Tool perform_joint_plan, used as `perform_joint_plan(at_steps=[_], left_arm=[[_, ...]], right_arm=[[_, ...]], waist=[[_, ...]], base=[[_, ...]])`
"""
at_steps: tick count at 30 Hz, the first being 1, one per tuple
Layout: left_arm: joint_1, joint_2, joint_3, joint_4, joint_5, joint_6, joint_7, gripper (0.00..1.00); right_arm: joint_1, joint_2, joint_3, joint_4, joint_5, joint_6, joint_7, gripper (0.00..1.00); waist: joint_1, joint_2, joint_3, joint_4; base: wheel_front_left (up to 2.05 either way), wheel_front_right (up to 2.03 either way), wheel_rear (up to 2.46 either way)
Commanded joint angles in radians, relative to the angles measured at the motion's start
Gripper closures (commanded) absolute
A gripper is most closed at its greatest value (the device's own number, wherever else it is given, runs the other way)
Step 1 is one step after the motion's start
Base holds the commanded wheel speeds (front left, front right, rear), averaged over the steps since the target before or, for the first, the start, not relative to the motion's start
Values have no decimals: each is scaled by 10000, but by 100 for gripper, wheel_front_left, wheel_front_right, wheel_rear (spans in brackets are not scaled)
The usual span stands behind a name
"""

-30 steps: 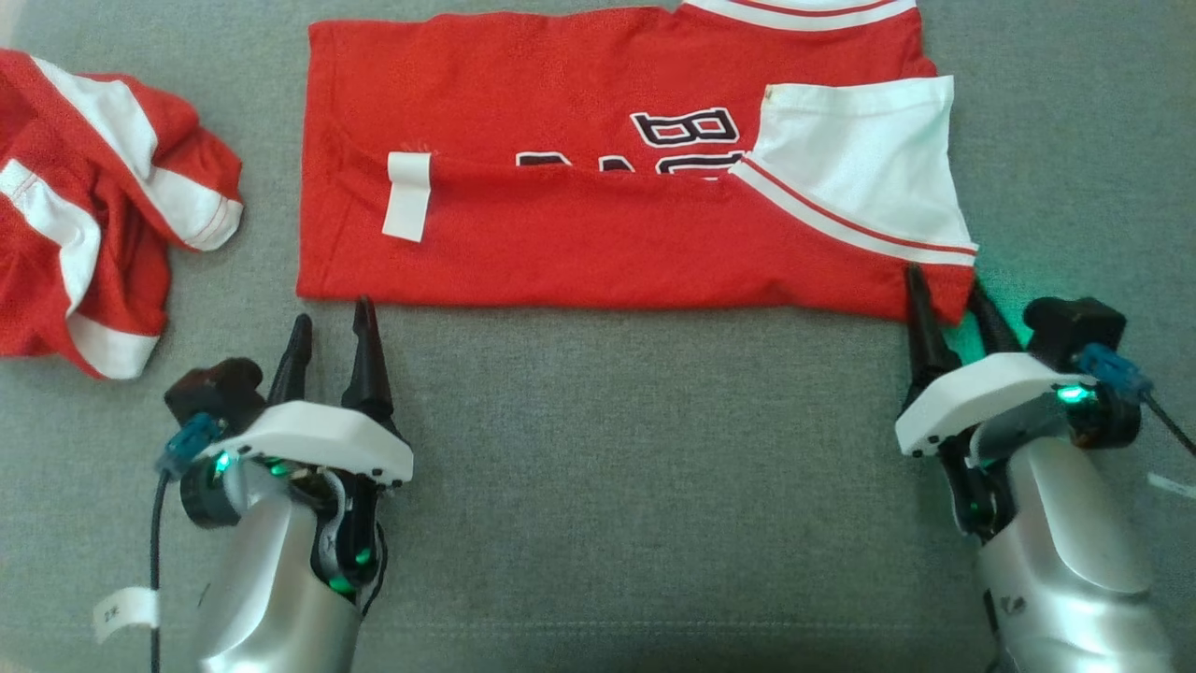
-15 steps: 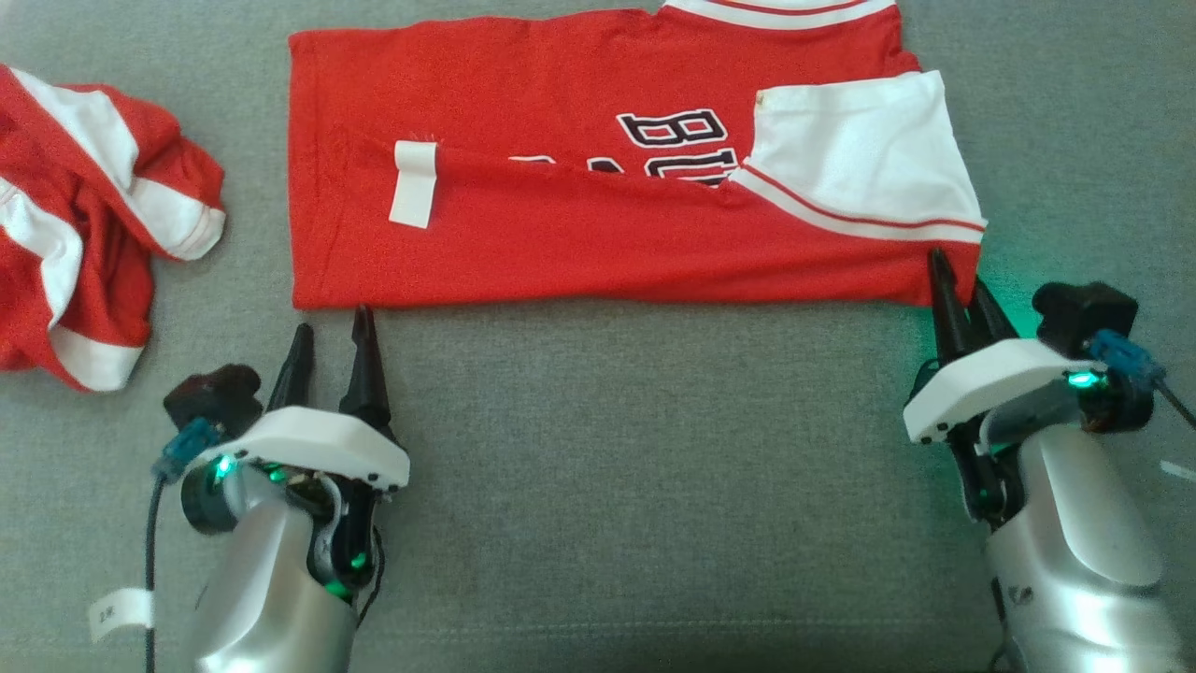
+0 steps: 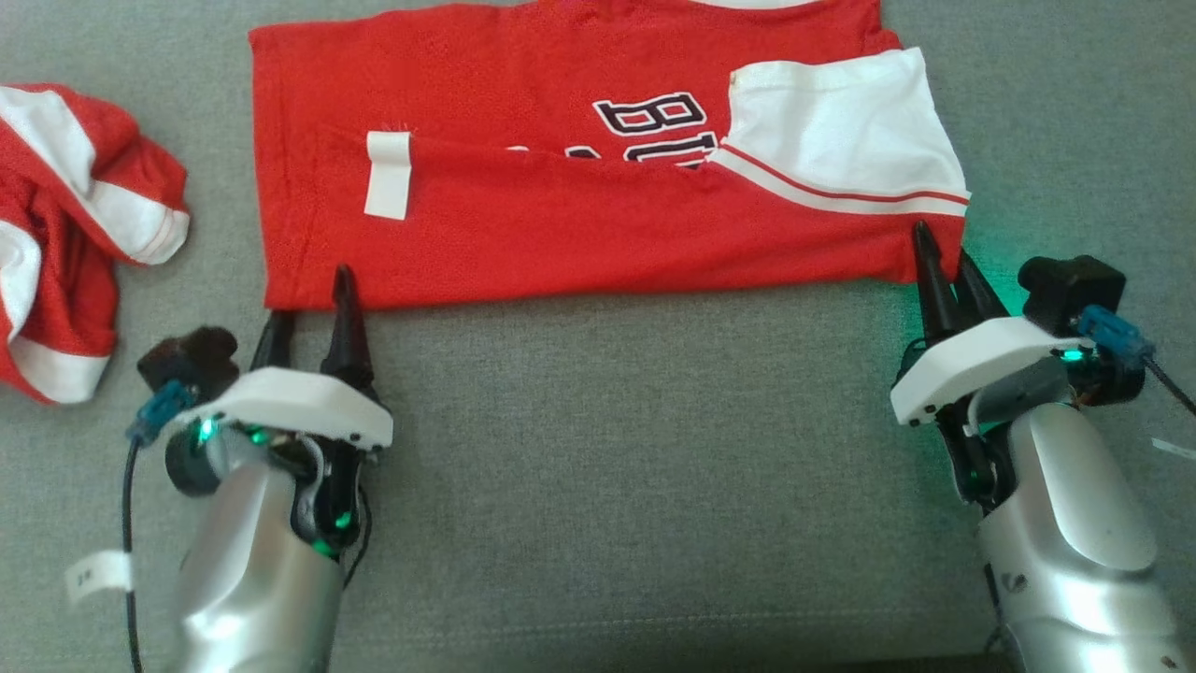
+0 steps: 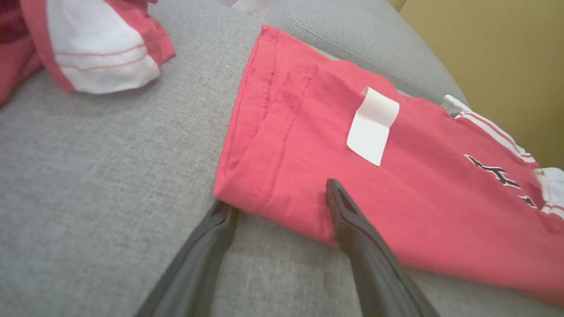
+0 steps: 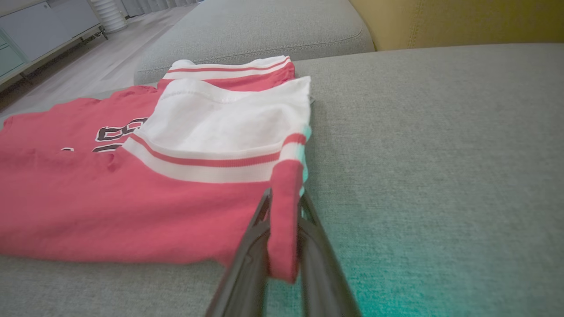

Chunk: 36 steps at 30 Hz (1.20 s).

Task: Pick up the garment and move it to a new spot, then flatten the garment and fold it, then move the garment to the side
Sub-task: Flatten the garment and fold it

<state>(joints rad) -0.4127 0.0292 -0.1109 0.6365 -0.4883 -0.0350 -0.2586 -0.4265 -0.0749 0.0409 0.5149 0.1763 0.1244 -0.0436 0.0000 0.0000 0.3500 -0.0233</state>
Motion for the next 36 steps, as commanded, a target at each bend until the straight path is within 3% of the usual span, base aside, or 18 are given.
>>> perform_joint_plan(at_steps=[1,3,4,5,6,7,8,16,24,34,35,36], left_arm=[[-213,210,288,64,119,4,-32,0],[-373,210,179,470,233,-104,-32,0],[-441,210,114,695,262,-156,-32,15],[-501,210,51,885,250,-205,-32,49],[-559,210,-24,1072,247,-244,-32,67],[-606,210,-108,1290,208,-276,-32,93],[-659,210,-178,1518,128,-303,-32,100],[-986,210,-496,2499,-149,-398,-32,100],[258,210,274,1108,-101,-223,-32,100],[2376,210,35,671,-437,36,-32,100],[2453,210,16,627,-422,95,-32,91],[2484,210,-22,439,-241,234,-32,0]], right_arm=[[-319,45,270,-376,33,63,-4,100],[-360,62,323,-402,43,63,2,100],[-375,71,344,-404,50,63,8,100],[-390,79,357,-404,59,63,13,100],[-402,86,364,-402,69,63,15,100],[-413,92,366,-396,83,63,17,100],[-426,96,363,-387,97,63,19,100],[-484,99,289,-244,159,63,-105,100],[175,113,211,240,308,63,-337,100],[2157,1,553,130,954,63,249,100],[2311,-12,553,38,1024,63,310,100],[2506,-42,550,-139,1084,63,398,0]], waist=[[0,0,62,-32],[0,0,107,-65],[0,0,116,-80],[0,0,121,-90],[0,0,119,-95],[0,0,109,-98],[0,0,94,-97],[0,0,-160,-38],[0,0,-1380,93],[0,0,-2869,121],[0,0,-2881,118],[0,0,-2848,141]], base=[[0,0,0],[0,0,0],[0,0,0],[0,0,0],[0,0,0],[0,0,0],[0,0,0],[0,0,0],[0,0,0],[0,0,0],[0,0,0],[0,0,0]])
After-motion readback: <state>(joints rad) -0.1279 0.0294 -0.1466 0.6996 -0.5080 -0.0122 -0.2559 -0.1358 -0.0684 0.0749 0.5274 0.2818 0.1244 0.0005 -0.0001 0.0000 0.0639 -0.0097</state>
